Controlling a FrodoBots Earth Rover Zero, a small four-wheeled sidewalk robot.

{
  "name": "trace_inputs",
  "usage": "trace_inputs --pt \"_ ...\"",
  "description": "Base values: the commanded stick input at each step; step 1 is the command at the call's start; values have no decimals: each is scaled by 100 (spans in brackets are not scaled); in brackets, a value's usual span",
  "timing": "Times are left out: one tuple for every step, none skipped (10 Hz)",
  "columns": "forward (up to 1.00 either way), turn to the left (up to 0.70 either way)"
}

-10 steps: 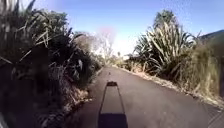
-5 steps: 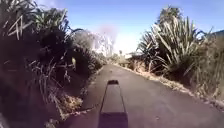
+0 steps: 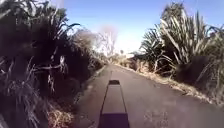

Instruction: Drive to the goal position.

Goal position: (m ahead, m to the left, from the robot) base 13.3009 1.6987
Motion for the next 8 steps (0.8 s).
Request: trace_inputs --pt "85 -20" --pt "85 -32" --pt "85 -34" --pt "85 -34" --pt "85 0" --pt "85 0" --pt "85 0" --pt "85 0"
